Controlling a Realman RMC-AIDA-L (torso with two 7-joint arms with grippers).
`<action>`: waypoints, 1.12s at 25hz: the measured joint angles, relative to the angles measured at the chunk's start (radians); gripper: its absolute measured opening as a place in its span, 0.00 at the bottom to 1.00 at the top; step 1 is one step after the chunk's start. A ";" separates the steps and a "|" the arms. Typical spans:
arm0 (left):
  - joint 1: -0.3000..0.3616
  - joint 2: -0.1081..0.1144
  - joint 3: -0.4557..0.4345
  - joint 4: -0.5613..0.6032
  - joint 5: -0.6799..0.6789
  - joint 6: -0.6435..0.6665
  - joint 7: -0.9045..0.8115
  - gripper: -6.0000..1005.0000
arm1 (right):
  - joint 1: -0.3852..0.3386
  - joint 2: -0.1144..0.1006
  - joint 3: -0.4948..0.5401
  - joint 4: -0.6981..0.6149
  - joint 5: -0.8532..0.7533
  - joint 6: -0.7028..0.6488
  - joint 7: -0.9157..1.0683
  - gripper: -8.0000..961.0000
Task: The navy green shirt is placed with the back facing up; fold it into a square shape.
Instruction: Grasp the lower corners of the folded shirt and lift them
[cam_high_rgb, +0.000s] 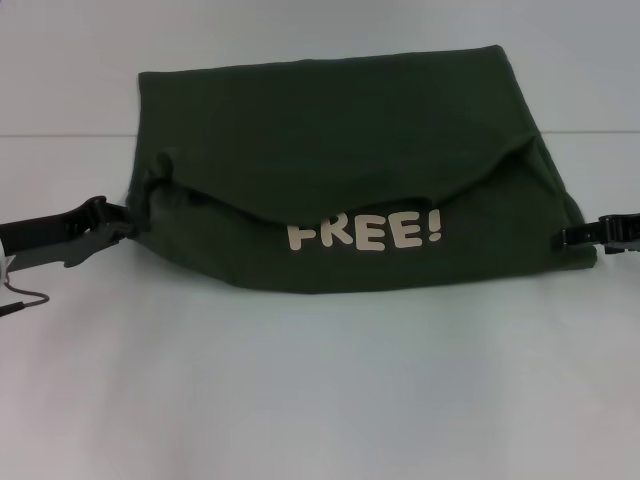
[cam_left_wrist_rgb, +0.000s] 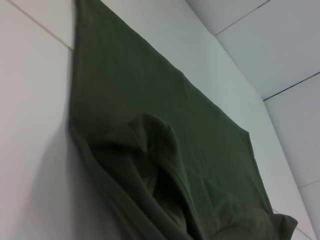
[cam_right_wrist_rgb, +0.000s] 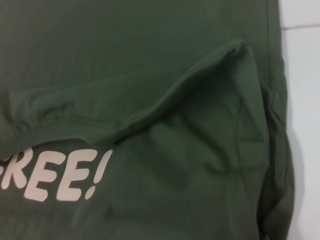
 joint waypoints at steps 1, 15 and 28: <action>0.001 -0.001 0.000 0.000 -0.001 0.000 0.000 0.01 | 0.000 0.005 -0.002 0.000 0.000 0.010 -0.001 0.99; 0.004 -0.001 -0.001 0.000 -0.005 0.000 0.000 0.01 | 0.013 0.018 -0.037 0.018 0.002 0.049 0.023 0.82; 0.002 0.002 0.000 0.000 0.002 -0.002 -0.001 0.01 | 0.014 0.014 -0.041 0.015 0.001 0.046 0.024 0.28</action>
